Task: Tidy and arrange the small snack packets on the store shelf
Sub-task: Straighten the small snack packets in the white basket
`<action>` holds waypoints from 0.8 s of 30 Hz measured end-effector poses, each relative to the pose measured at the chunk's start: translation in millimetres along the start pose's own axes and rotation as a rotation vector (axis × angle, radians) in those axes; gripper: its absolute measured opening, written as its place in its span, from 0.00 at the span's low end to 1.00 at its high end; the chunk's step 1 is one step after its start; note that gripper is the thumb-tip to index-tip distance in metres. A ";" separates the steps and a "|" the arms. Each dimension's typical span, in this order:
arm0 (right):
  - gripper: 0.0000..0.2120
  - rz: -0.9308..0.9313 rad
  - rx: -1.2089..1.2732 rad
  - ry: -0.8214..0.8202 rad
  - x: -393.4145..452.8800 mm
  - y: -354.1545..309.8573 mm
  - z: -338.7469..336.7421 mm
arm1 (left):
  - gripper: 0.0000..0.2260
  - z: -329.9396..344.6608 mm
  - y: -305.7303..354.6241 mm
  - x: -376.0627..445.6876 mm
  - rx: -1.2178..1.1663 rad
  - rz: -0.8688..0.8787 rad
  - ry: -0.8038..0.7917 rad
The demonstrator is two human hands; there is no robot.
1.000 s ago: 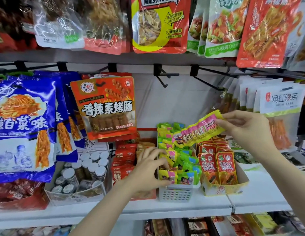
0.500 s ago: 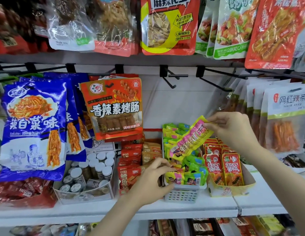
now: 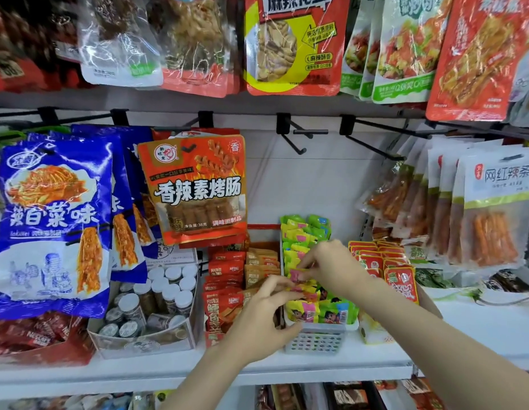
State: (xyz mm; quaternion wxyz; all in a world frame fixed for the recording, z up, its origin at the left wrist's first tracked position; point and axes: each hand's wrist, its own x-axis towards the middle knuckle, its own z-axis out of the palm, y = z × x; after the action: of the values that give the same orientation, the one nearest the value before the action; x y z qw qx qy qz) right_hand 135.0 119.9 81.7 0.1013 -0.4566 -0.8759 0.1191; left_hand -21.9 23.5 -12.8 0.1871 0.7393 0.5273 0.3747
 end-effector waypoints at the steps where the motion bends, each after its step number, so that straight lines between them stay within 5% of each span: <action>1: 0.10 0.026 0.055 -0.007 1.0 3.1 -2.5 | 0.20 0.3 0.0 -0.1 -0.004 -0.002 0.004; 7: 0.06 0.036 0.001 -0.036 5.4 -0.2 9.2 | 0.28 1.5 1.0 2.2 -0.039 -0.044 0.030; 13: 0.12 -0.016 -0.014 -0.239 10.0 2.3 -16.5 | 0.40 2.5 1.8 13.2 0.014 -0.096 0.004; 18: 0.08 0.093 0.030 0.100 12.7 22.3 -27.8 | 0.38 -0.2 3.4 20.4 0.035 -0.160 -0.019; 24: 0.05 0.101 0.051 0.093 13.8 25.6 -10.8 | 0.45 -2.2 3.9 32.2 0.054 -0.186 -0.022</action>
State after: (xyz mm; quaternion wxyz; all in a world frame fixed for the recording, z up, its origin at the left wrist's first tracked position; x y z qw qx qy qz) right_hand 150.1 146.7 85.2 0.1475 -0.5025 -0.8427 0.1248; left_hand -15.9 51.5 2.7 0.2067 0.6959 0.6017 0.3332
